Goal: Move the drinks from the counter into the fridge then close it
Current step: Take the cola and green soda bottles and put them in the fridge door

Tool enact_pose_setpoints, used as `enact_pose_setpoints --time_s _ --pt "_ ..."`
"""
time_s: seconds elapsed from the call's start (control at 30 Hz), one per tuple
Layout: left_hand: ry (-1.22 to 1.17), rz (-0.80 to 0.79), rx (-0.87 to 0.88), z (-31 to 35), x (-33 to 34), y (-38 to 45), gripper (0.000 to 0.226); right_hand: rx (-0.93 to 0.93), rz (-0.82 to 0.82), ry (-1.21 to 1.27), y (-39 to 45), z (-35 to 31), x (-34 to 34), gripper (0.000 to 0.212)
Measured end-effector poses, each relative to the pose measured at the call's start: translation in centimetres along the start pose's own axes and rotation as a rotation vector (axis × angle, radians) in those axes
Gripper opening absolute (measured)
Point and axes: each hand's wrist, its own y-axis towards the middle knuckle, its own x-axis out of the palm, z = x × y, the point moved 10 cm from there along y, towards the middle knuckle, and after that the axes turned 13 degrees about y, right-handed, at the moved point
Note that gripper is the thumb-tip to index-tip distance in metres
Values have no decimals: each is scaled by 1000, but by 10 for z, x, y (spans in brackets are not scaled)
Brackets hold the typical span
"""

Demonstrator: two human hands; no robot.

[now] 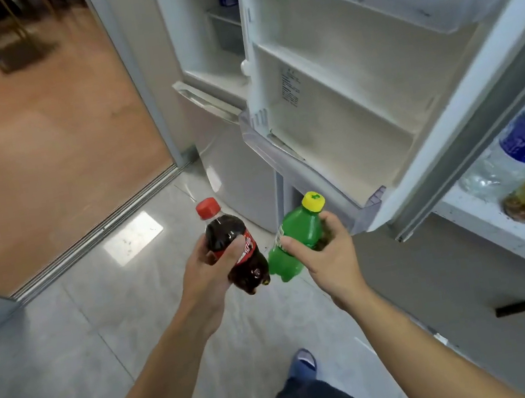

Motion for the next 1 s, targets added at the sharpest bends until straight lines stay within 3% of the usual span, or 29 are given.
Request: enact_pose_setpoints --time_s 0.2,0.33,0.5,0.6,0.67,0.83,1.0 --pt "49 6 58 46 -18 57 43 -145 -65 7 51 -33 45 56" --pt "57 -35 140 100 -9 101 55 -322 -17 21 81 -77 55 59" --pt "185 -111 279 149 21 151 65 -430 155 -55 107 -99 33 65" --pt "246 -157 324 166 37 186 51 -452 259 -108 122 -103 24 64" --pt "307 -186 354 176 49 210 43 -451 317 -158 132 -104 22 64" --pt "530 -292 425 179 82 263 60 -414 400 -253 156 -99 29 62" --pt "730 -381 499 174 107 295 69 -188 435 -439 195 -69 37 61"
